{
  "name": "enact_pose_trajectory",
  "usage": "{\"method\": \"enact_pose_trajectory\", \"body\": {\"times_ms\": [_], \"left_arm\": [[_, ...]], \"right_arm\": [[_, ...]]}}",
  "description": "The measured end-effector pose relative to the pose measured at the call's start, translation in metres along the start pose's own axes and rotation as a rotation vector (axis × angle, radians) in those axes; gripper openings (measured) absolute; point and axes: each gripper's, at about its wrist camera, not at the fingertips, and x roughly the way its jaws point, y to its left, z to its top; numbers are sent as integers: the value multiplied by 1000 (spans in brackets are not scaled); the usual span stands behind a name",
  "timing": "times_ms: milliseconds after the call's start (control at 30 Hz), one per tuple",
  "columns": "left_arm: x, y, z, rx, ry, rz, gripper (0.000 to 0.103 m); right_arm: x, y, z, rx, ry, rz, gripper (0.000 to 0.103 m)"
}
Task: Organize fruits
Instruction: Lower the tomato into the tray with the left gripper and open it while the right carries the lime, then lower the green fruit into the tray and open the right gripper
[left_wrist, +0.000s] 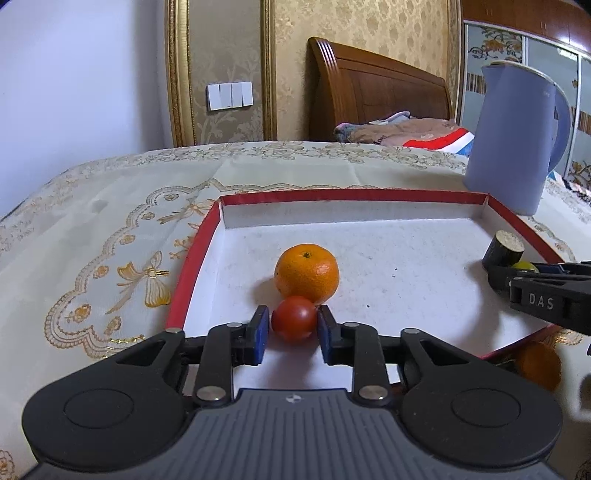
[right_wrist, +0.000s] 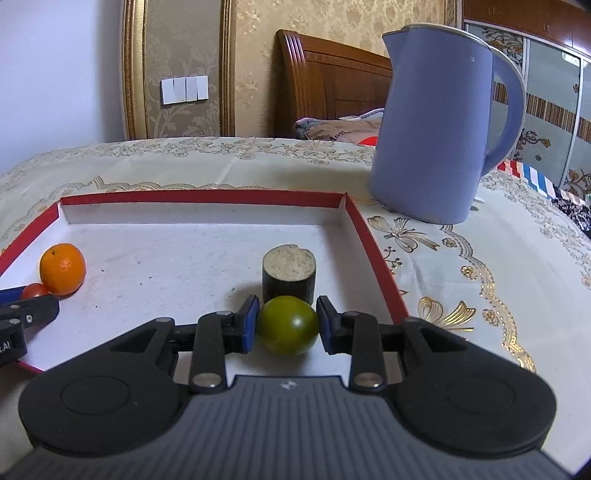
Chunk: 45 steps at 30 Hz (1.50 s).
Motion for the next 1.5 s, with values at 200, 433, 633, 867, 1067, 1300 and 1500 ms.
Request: {"method": "enact_pose_trajectory", "body": {"times_ms": [200,433,633,867,1067,1300,1500], "left_arm": [[-5,3,0,-24,-36,21,68],[-4,0,1,3,-28,23,74],[-4,3,0,-22,-17,15,76],[-9,4,-1,-17,-36,20,76],[-20,6,-4,-21,-72,22,76],[-26,13,-6,-50,-71,-2,80],[-30,14,-8,-47,-78,-4,80]], "right_arm": [[-6,3,-1,-17,-34,-22,55],[-7,3,-1,-15,-46,-29,67],[-11,0,-3,5,-66,-35,82],[-20,-5,-7,28,-91,-34,92],[-25,-9,-10,46,-97,-15,93],[-34,-10,-14,51,-128,1,103],[-47,-10,-19,43,-174,-7,103]]}}
